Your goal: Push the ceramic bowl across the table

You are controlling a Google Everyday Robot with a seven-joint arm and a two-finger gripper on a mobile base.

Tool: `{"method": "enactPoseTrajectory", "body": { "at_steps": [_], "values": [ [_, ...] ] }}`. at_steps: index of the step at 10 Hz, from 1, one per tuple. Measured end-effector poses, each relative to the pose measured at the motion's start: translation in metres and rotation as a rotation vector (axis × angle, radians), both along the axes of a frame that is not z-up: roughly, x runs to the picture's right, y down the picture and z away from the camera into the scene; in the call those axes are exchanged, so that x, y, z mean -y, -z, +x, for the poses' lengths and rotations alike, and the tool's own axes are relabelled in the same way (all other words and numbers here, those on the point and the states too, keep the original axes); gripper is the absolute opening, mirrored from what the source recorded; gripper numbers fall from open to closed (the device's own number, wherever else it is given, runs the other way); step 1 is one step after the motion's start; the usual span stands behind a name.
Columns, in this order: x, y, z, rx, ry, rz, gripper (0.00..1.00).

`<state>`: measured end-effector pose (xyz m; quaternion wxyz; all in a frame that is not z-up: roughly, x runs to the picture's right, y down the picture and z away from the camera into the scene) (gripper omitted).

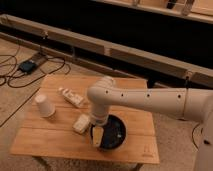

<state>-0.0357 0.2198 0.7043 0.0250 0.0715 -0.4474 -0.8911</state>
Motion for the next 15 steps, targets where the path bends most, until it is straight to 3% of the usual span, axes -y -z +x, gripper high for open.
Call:
{"method": "enactPoseTrajectory", "body": {
  "at_steps": [4, 7, 15],
  "values": [
    [-0.020, -0.019, 0.027, -0.006, 0.005, -0.065, 0.80],
    [-0.027, -0.037, 0.035, 0.008, 0.027, -0.089, 0.80],
    [0.000, -0.098, 0.065, 0.007, 0.096, -0.039, 0.80]
  ]
}}
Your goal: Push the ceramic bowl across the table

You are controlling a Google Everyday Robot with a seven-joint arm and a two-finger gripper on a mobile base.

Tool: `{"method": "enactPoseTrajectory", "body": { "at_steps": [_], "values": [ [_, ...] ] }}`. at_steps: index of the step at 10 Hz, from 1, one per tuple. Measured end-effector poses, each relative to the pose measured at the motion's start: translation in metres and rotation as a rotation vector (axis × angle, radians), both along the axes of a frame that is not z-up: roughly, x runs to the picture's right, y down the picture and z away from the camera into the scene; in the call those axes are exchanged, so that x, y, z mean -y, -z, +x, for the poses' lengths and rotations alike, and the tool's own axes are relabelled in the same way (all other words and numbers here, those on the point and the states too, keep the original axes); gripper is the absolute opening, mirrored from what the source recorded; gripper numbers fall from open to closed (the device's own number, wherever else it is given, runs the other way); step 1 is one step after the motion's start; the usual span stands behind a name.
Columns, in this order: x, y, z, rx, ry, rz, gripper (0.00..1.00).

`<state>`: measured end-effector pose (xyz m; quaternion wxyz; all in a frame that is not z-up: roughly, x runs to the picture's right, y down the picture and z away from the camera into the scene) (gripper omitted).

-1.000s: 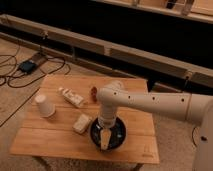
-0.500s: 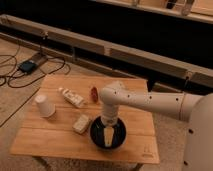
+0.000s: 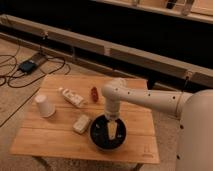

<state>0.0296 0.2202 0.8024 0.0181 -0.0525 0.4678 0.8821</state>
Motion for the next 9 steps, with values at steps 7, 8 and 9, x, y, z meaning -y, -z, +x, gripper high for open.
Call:
{"method": "enactPoseTrajectory", "body": {
  "at_steps": [7, 8, 9],
  "values": [
    [0.036, -0.040, 0.035, -0.034, 0.017, 0.100, 0.80],
    [0.040, -0.043, 0.039, -0.039, 0.017, 0.114, 0.80],
    [0.045, -0.047, 0.044, -0.043, 0.016, 0.131, 0.80]
  ]
}}
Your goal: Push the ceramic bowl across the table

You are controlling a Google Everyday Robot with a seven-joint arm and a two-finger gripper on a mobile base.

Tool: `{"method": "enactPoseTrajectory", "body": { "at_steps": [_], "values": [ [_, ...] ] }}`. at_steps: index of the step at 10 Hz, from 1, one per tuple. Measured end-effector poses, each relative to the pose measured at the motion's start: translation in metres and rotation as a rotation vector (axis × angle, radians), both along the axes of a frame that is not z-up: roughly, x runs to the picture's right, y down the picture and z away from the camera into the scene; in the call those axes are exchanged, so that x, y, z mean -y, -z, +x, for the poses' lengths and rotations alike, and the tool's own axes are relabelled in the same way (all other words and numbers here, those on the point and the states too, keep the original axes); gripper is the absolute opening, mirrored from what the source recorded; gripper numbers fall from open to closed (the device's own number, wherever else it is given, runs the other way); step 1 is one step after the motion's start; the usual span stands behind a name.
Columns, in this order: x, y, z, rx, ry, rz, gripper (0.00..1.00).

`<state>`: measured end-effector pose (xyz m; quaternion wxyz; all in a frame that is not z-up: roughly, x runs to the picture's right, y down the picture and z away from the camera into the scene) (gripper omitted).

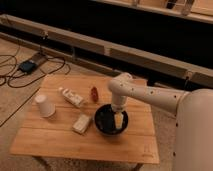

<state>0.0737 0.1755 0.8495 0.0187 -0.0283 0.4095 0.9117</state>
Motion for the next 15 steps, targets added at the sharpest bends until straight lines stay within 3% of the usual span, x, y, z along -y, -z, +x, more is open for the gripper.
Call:
{"method": "enactPoseTrajectory", "body": {
  "at_steps": [6, 11, 13, 15],
  "values": [
    [0.026, -0.015, 0.023, -0.017, 0.003, 0.085, 0.80],
    [0.044, -0.029, 0.031, -0.008, 0.006, 0.135, 0.80],
    [0.058, -0.030, 0.022, 0.026, 0.004, 0.173, 0.80],
    [0.074, -0.026, -0.005, 0.086, -0.011, 0.206, 0.80]
  ]
}}
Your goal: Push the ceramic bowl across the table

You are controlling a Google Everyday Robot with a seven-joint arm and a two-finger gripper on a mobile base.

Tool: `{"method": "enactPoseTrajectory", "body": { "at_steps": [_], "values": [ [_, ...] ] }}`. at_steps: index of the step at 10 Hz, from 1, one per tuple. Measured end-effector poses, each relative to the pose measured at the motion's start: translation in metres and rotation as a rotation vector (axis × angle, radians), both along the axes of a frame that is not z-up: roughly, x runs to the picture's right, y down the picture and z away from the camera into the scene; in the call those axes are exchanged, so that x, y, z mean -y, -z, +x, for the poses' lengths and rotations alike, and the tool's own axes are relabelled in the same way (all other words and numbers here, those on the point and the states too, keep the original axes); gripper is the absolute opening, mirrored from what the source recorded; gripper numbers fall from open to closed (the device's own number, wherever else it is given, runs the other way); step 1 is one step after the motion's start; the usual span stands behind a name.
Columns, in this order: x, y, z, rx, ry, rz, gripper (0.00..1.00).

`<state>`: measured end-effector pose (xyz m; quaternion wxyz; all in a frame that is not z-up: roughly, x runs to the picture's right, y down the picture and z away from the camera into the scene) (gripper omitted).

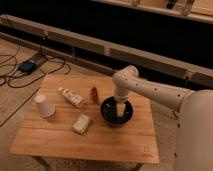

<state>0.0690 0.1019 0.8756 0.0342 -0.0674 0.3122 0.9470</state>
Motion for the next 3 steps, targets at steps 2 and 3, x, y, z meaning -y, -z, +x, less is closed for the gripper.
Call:
{"method": "enactPoseTrajectory", "body": {
  "at_steps": [2, 3],
  "values": [
    [-0.0008, 0.0002, 0.0016, -0.001, 0.000, -0.001, 0.80],
    [-0.0010, 0.0001, 0.0023, -0.003, 0.001, -0.002, 0.80]
  ]
}}
